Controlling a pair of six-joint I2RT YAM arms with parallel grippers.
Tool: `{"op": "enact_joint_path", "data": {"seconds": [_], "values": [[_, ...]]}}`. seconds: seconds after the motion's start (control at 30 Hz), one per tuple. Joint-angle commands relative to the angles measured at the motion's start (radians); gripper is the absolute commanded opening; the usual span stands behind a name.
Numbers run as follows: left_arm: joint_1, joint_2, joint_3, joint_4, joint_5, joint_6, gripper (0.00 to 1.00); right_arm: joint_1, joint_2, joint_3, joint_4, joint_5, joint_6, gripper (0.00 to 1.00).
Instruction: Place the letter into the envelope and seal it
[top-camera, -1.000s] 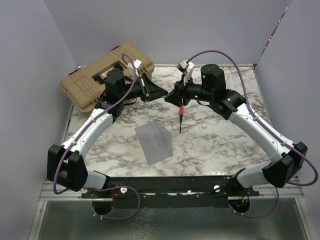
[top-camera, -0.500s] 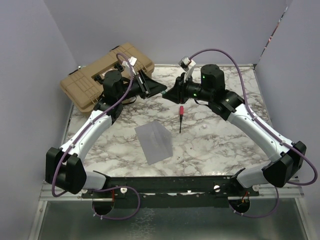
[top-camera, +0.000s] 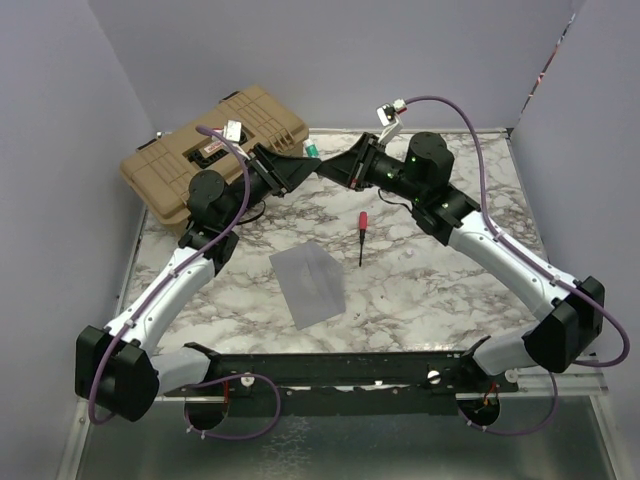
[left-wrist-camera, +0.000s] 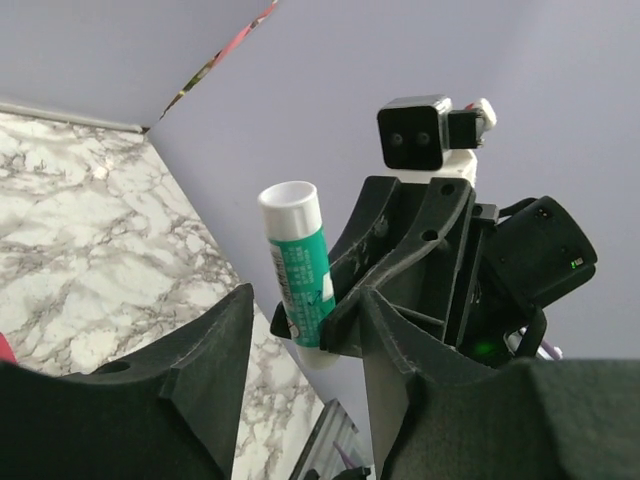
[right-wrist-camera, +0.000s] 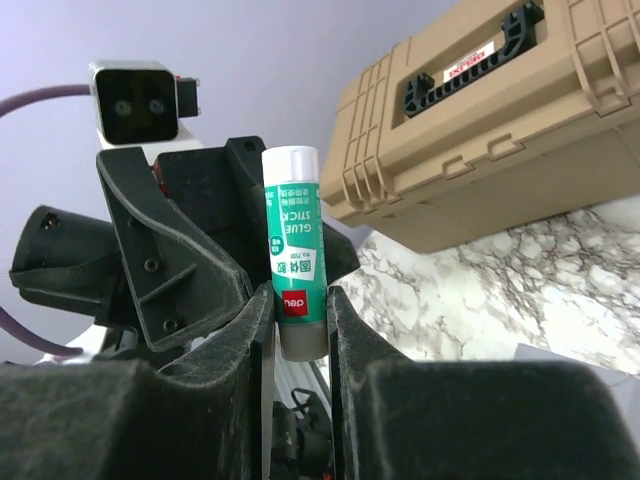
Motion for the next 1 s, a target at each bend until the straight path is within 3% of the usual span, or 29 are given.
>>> {"op": "enact_joint_path", "data": {"seconds": [0.0,0.27,0.4,0.5,0.57,0.63,0.67,0.8,0.87,0.97], "values": [[-0.007,-0.023,-0.033,0.056,-0.033,0.034,0.44,0.004,0.018,-0.008,0.150,-0.081,0.100,0.00],[-0.007,-0.013,-0.038,0.095,-0.036,0.025,0.43,0.003,0.002,-0.049,0.170,-0.144,0.078,0.00],[-0.007,-0.002,-0.037,0.109,-0.029,0.017,0.13,0.004,0.004,-0.055,0.184,-0.182,0.074,0.00],[-0.007,0.001,-0.034,0.109,-0.025,0.018,0.09,0.003,0.001,-0.065,0.186,-0.198,0.061,0.00],[-0.007,0.001,-0.036,0.109,-0.020,0.022,0.00,0.003,-0.002,-0.069,0.193,-0.212,0.058,0.00],[-0.007,0.000,-0.040,0.109,-0.009,0.044,0.00,0.002,-0.001,-0.057,0.170,-0.228,0.043,0.01],[-0.007,-0.003,-0.042,0.109,0.000,0.066,0.00,0.003,-0.004,-0.046,0.137,-0.220,0.024,0.05],[-0.006,-0.017,-0.031,0.035,0.052,0.269,0.00,0.003,-0.052,0.007,-0.078,-0.121,-0.159,0.65],[-0.006,-0.025,-0.020,-0.031,0.094,0.390,0.00,0.003,-0.063,0.060,-0.197,-0.155,-0.311,0.76],[-0.005,-0.037,-0.019,-0.082,0.170,0.504,0.00,0.002,-0.043,0.178,-0.397,-0.143,-0.443,0.77]]}}
